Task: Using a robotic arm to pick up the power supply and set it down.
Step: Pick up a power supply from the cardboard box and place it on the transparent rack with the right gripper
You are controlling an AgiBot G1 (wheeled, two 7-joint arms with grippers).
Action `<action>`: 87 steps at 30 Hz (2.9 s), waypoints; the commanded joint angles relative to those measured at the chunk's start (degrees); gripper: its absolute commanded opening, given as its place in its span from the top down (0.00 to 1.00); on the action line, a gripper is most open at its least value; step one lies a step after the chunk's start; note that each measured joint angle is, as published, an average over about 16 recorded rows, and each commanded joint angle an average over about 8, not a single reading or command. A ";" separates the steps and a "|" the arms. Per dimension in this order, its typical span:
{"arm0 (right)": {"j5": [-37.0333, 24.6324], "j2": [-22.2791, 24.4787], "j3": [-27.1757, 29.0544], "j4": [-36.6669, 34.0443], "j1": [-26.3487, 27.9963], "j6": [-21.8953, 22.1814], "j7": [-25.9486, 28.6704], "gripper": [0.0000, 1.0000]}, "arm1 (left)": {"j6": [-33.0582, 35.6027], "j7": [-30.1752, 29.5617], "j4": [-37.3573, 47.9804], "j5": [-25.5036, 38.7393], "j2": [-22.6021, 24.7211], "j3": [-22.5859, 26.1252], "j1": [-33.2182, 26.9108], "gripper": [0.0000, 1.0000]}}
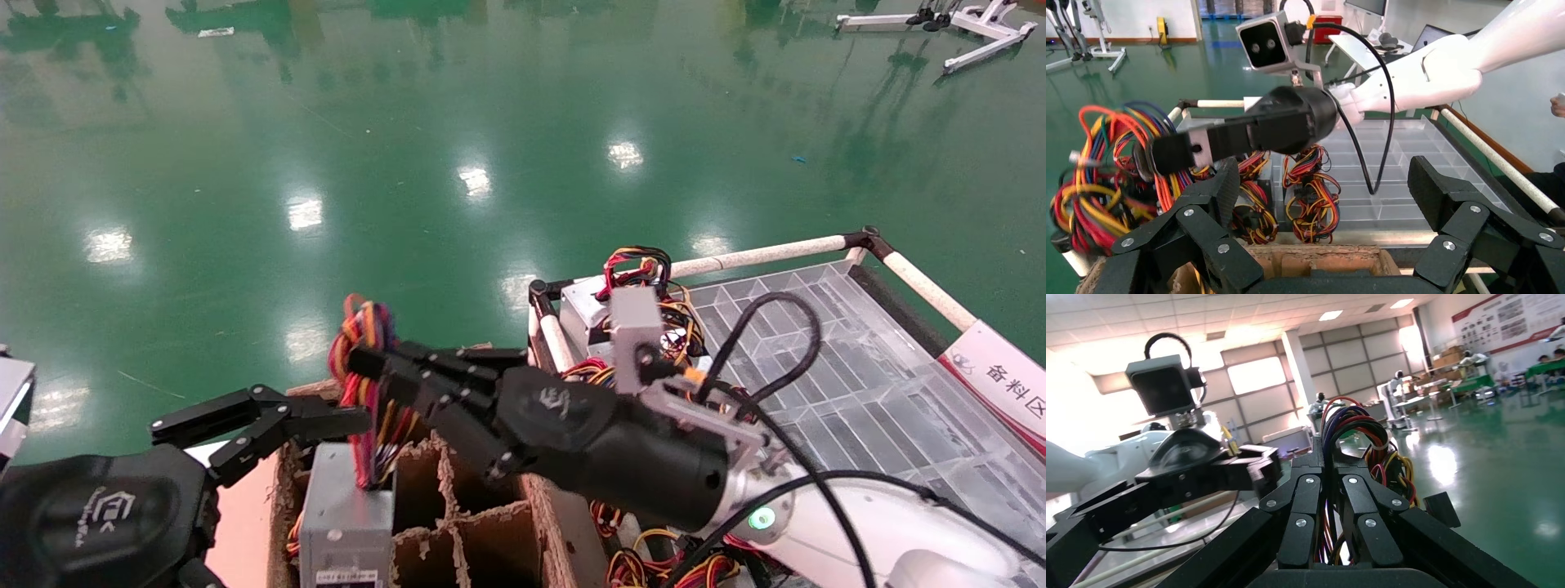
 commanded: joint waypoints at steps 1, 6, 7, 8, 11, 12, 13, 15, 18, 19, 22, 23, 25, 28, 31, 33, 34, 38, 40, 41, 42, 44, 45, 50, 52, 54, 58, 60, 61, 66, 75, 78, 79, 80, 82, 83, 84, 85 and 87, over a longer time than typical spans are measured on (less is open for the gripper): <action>0.97 0.56 0.43 0.28 0.19 0.10 0.28 1.00 | 0.00 0.00 0.00 0.00 0.00 0.00 0.00 0.00; 1.91 2.57 0.99 -0.51 5.14 0.02 1.86 1.00 | 0.00 0.00 0.00 0.00 0.00 0.00 0.00 0.00; 1.81 3.09 0.97 -0.93 6.66 0.12 2.28 1.00 | 0.00 0.00 0.00 0.00 0.00 0.00 0.00 0.00; 1.57 3.61 0.88 -1.49 8.29 0.28 2.71 1.00 | 0.00 0.00 0.00 0.00 0.00 0.00 0.00 0.00; 0.01 5.36 0.33 -4.30 13.95 1.92 3.44 1.00 | 0.00 0.00 0.00 0.00 0.00 0.01 0.00 0.00; -0.78 5.92 0.03 -5.53 15.94 2.90 3.43 1.00 | 0.00 0.00 0.00 0.00 0.00 0.01 0.00 0.00; -1.71 6.46 -0.33 -6.86 18.03 4.10 3.26 1.00 | 0.00 0.00 0.00 0.00 0.00 0.01 0.00 0.00; -3.78 7.36 -1.19 -9.50 22.06 6.81 2.60 1.00 | 0.00 0.00 0.00 -0.01 0.00 0.01 0.00 0.00; -7.28 8.17 -2.88 -12.74 27.80 11.12 1.07 1.00 | 0.00 0.00 0.00 -0.01 0.00 0.01 0.00 0.00; -8.53 8.31 -3.56 -13.51 29.60 12.30 0.53 1.00 | 0.00 0.00 0.00 -0.01 0.00 0.01 0.00 0.00; -12.43 8.43 -5.82 -15.21 34.51 15.05 -1.03 1.00 | 0.00 0.01 0.00 -0.01 0.00 0.01 0.00 0.00; -13.83 8.39 -6.67 -15.67 36.04 15.86 -1.57 1.00 | 0.00 0.01 0.00 -0.01 0.00 0.01 0.00 0.00; -16.87 8.26 -8.56 -16.46 38.89 17.52 -2.84 1.00 | 0.00 0.01 0.00 -0.01 0.00 0.01 0.00 0.00; -21.60 7.96 -11.55 -17.71 42.75 20.57 -4.96 1.00 | -0.01 0.01 0.00 -0.01 -0.01 0.01 0.00 0.00; -26.32 7.41 -14.58 -18.90 45.91 24.18 -7.43 1.00 | -0.01 0.01 0.00 -0.01 -0.01 0.01 0.00 0.00; -28.80 6.90 -16.19 -19.62 47.40 26.34 -8.83 1.00 | -0.01 0.01 0.00 -0.01 -0.01 0.02 0.00 0.00; -29.84 6.65 -16.88 -19.94 47.96 27.30 -9.48 1.00 | -0.01 0.01 0.00 -0.01 -0.01 0.02 0.00 0.00; -32.28 6.00 -18.48 -20.95 49.40 30.12 -11.56 1.00 | -0.01 0.01 0.00 -0.01 -0.01 0.02 0.00 0.00; -32.55 6.00 -18.64 -21.29 49.84 31.04 -12.38 1.00 | -0.01 0.01 0.00 -0.01 -0.01 0.02 0.00 0.00; -32.56 6.06 -18.64 -21.43 50.01 31.44 -12.79 1.00 | -0.01 0.01 0.00 -0.01 -0.01 0.02 -0.01 0.00; -32.57 6.15 -18.63 -21.55 50.17 31.82 -13.22 1.00 | -0.01 0.01 0.00 -0.01 -0.01 0.02 -0.01 0.00; -32.74 6.34 -18.73 -21.74 50.40 32.60 -14.22 1.00 | -0.01 0.01 0.00 -0.01 -0.01 0.02 -0.01 0.00; -32.91 6.42 -18.85 -21.82 50.46 32.98 -14.73 1.00 | -0.01 0.01 0.00 -0.01 -0.01 0.02 -0.01 0.00; -34.92 6.37 -20.22 -22.25 50.13 34.95 -17.38 1.00 | -0.01 0.01 0.00 -0.02 -0.01 0.02 -0.01 0.00; -36.07 6.11 -21.01 -22.37 49.81 35.75 -18.41 1.00 | -0.01 0.01 0.00 -0.02 -0.01 0.02 -0.01 0.00; -37.20 5.76 -21.80 -22.45 49.43 36.53 -19.39 1.00 | -0.01 0.01 0.00 -0.02 -0.01 0.03 -0.01 0.00; -39.02 4.83 -23.06 -22.55 48.37 37.75 -20.93 1.00 | -0.01 0.01 0.00 -0.02 -0.01 0.03 -0.01 0.00; -39.58 4.34 -23.45 -22.62 47.72 38.10 -21.36 1.00 | -0.01 0.01 0.00 -0.02 -0.01 0.03 -0.01 0.00; -39.77 4.09 -23.59 -22.66 47.36 38.20 -21.49 1.00 | -0.01 0.01 0.00 -0.02 -0.01 0.03 -0.01 0.00; -40.22 2.95 -23.90 -23.01 45.43 38.26 -21.39 1.00 | -0.01 0.02 0.00 -0.02 -0.01 0.03 -0.01 0.00; -39.91 1.09 -23.67 -23.65 41.57 38.74 -19.71 1.00 | -0.01 0.02 0.00 -0.02 -0.01 0.04 -0.01 0.00; -39.32 0.66 -23.26 -23.80 40.27 39.42 -18.99 1.00 | -0.01 0.02 0.00 -0.02 -0.01 0.04 -0.01 0.00; -39.08 0.57 -23.09 -23.84 39.85 39.68 -18.77 1.00 | -0.01 0.02 0.00 -0.02 -0.01 0.04 -0.01 0.00; -38.83 0.50 -22.91 -23.86 39.45 39.96 -18.57 1.00 | -0.01 0.02 0.00 -0.03 -0.01 0.04 -0.01 0.00; -38.31 0.42 -22.55 -23.87 38.70 40.52 -18.22 1.00 | -0.01 0.02 0.00 -0.03 -0.01 0.04 -0.01 0.00; -38.07 0.42 -22.38 -23.86 38.36 40.79 -18.08 1.00 | -0.01 0.02 0.00 -0.03 -0.01 0.04 -0.01 0.00; -37.81 0.44 -22.20 -23.85 38.04 41.05 -17.95 1.00 | -0.02 0.02 0.00 -0.03 -0.01 0.04 -0.01 0.00; -37.53 0.49 -22.01 -23.83 37.74 41.30 -17.82 1.00 | -0.02 0.02 0.00 -0.03 -0.01 0.04 -0.01 0.00; -36.82 0.68 -21.51 -23.82 37.20 41.81 -17.53 1.00 | -0.02 0.02 0.00 -0.03 -0.02 0.04 -0.01 0.00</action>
